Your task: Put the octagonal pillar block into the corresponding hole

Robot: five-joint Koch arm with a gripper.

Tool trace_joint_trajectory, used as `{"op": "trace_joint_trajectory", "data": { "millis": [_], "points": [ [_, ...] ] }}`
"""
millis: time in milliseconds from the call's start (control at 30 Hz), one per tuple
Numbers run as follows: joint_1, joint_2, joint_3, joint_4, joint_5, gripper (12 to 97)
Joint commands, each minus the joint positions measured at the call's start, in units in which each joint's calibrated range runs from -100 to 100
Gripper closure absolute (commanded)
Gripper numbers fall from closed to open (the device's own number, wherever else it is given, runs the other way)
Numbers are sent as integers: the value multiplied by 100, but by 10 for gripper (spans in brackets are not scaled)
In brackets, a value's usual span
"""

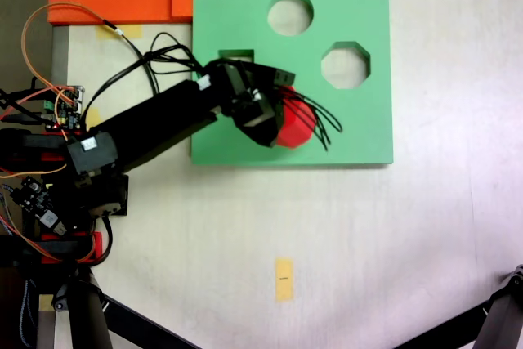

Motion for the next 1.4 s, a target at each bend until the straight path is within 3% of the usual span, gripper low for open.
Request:
{"op": "trace_joint_trajectory", "data": {
  "millis": [0, 800, 1367],
  "points": [
    [54, 15, 383, 615, 39, 776],
    [288, 1426, 732, 3282, 464, 775],
    [366, 2236, 1171, 3349, 464, 774]
  ]
}}
